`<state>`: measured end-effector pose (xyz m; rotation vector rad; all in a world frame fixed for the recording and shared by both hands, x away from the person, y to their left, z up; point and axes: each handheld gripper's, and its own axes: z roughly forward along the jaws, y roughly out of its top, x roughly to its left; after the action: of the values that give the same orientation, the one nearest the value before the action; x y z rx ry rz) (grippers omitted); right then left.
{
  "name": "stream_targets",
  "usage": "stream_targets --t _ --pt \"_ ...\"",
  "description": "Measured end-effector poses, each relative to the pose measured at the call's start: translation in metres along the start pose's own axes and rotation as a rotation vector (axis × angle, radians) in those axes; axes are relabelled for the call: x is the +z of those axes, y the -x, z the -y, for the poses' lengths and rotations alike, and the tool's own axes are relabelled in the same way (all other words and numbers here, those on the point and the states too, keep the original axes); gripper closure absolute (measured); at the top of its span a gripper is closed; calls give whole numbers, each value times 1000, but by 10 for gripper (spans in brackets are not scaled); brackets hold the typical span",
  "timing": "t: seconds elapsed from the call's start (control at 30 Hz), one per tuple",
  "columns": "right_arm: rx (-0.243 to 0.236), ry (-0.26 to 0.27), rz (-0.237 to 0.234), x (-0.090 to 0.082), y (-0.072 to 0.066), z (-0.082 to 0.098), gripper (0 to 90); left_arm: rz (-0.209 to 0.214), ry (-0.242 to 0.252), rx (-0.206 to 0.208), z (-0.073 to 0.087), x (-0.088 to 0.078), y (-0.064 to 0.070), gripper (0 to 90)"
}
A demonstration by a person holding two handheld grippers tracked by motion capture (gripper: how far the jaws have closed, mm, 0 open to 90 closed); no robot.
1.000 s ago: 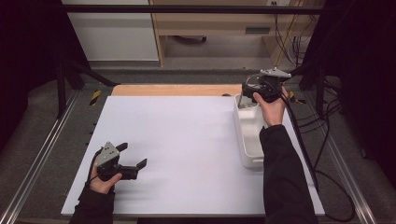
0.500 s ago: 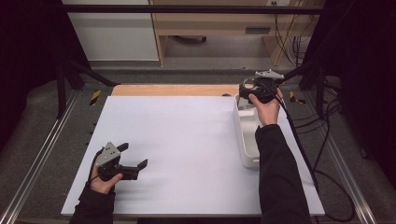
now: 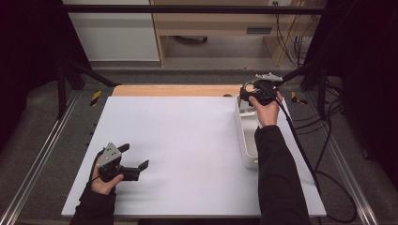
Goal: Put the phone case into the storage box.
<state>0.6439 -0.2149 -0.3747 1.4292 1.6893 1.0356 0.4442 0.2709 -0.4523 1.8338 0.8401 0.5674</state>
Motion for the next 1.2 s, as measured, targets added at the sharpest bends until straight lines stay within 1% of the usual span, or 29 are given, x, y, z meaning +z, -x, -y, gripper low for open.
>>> stream_targets --t 0.2,0.33,0.53,0.63,0.97,1.2 --pt "11 -7 -1 4 1 4 117 1 -2 2 0 0 0 0" --pt "6 -16 4 8 0 7 116 1 -2 3 0 1 0 0" --pt "13 -31 14 12 0 11 116 1 0 3 0 0 0 0" --pt "5 -34 17 13 -1 13 116 1 -2 4 0 1 0 0" --pt "8 -50 22 17 -1 17 115 2 -4 4 0 1 0 0" --pt "2 -45 25 17 -3 18 115 3 -3 5 0 1 1 0"
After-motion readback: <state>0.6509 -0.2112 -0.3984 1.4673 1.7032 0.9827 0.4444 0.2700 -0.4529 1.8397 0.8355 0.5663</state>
